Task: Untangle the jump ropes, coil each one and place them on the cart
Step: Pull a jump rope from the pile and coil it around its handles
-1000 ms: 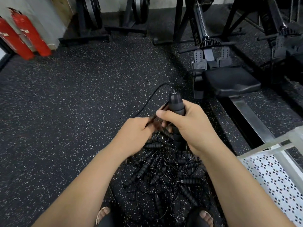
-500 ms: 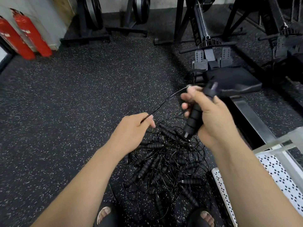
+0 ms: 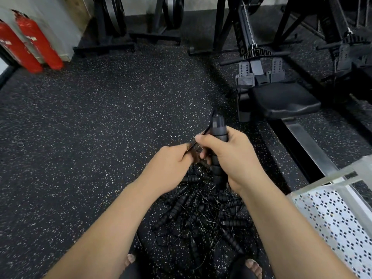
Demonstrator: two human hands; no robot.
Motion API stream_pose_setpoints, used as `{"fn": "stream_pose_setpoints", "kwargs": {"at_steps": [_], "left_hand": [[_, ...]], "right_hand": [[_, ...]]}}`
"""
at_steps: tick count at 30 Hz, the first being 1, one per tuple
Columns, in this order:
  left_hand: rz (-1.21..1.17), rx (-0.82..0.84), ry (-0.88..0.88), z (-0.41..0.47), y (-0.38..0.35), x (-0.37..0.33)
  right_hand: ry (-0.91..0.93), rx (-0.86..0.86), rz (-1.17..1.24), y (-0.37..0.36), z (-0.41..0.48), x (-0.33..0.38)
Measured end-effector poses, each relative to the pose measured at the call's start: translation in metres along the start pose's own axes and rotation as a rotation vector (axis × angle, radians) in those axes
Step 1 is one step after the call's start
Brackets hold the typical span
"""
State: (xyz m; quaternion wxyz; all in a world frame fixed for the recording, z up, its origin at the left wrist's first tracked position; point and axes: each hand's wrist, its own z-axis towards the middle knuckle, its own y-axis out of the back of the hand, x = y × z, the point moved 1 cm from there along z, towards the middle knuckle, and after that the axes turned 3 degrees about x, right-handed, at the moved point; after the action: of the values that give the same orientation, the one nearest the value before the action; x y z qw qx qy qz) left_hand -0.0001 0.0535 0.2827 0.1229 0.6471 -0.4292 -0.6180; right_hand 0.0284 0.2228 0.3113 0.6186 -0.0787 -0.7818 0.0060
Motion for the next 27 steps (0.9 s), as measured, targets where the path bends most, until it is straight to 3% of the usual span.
{"fn": "stream_pose_setpoints", "kwargs": {"at_steps": [9,14,18,21,27], "left_hand": [[-0.003,0.023,0.061,0.002,0.013,0.011],[-0.019,0.001,0.054,0.002,0.016,0.012],[-0.010,-0.034,0.015,0.001,0.014,0.009],[-0.009,-0.052,-0.052,0.000,0.008,-0.002],[0.009,-0.027,-0.066,-0.001,0.007,-0.003]], "right_hand": [[0.206,-0.271,0.280,0.029,0.005,0.025],[0.204,-0.334,0.416,0.039,0.008,0.022],[0.021,-0.135,0.356,0.025,0.009,0.012],[-0.103,0.038,0.172,0.006,0.006,-0.001],[0.034,-0.018,0.028,-0.001,0.003,-0.001]]}}
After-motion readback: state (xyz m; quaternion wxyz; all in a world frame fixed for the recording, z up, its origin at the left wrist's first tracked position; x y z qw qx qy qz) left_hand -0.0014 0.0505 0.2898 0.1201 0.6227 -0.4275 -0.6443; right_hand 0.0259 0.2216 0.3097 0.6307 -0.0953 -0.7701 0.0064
